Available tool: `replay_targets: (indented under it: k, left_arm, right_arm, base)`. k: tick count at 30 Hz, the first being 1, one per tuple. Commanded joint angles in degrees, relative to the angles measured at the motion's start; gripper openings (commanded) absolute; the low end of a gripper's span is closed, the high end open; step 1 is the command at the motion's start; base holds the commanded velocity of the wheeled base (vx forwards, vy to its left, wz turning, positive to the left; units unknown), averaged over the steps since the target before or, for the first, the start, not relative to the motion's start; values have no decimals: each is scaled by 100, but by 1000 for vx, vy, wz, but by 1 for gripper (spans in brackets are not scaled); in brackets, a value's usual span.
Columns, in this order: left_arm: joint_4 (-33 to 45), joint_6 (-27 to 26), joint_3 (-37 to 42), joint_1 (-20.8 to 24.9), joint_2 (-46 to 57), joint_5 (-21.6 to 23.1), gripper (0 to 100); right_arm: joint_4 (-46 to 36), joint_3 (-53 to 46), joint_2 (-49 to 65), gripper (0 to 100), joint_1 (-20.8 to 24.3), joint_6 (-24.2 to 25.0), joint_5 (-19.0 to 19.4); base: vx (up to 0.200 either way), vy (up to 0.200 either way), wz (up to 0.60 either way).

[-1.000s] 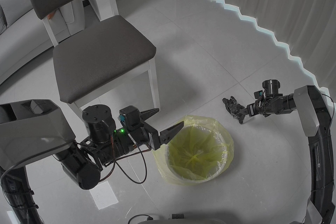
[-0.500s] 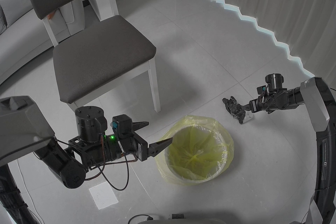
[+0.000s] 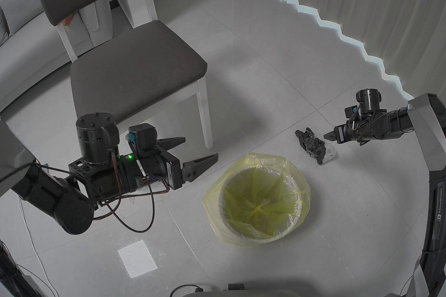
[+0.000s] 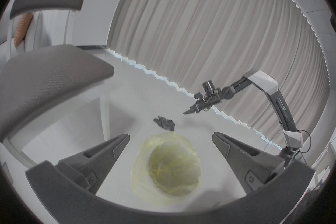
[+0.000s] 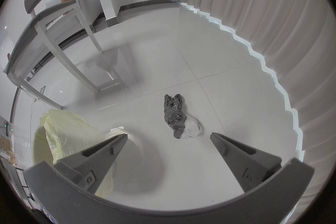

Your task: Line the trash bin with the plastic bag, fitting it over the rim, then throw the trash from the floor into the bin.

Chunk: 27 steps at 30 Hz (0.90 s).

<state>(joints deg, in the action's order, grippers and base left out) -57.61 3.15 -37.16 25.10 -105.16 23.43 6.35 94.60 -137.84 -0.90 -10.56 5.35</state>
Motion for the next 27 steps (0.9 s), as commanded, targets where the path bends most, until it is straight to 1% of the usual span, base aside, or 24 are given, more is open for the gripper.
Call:
replay_targets:
  k: [1,2,6,14,15,16,17,20,22,24,25,27]
  left_arm:
    - [-637,81,323,-111,-22,30,100]
    - [-804,81,367,-102,-66,30,100]
    - [-1226,81,543,-58,-251,30,100]
    - [-1472,134,727,-40,-374,12,100]
    - [-1613,257,833,-49,-330,-5,100]
    - [-1613,257,833,-49,-330,-5,100]
    - [-1771,371,903,-75,-286,-23,100]
    - [-1841,433,991,-119,-207,-32,100]
    - [-1841,441,1000,-128,-154,-23,100]
    - [-1832,485,1053,-190,-14,-23,100]
    - [-1832,485,1061,-190,-14,-23,100]
    - [-1841,485,1123,-190,21,-32,100]
  right_arm:
    - [6,23,64,100,11,-8,1]
    - [6,32,55,100,11,-8,1]
    - [24,50,-15,100,11,-17,10]
    - [6,410,-525,100,2,-52,10]
    - [-73,815,-920,100,-6,-61,10]
    - [-73,815,-920,100,-6,-61,10]
    - [-248,1245,-1281,100,-6,-61,10]
    - [-486,1931,-1790,100,-24,-69,1]
    - [-591,1999,-2019,100,-42,-96,1]
    - [-1233,1999,-2581,100,-77,-227,1]
    - [-1268,1999,-2608,100,-86,-236,1]
    - [-1716,1999,-2994,100,-121,-280,10]
  base:
    - [200,0,0]
    - [200,0,0]
    - [0,0,0]
    - [0,0,0]
    - [0,0,0]
    - [0,0,0]
    - [0,0,0]
    - [0,0,0]
    - [0,0,0]
    - [0,0,0]
    - [0,0,0]
    - [0,0,0]
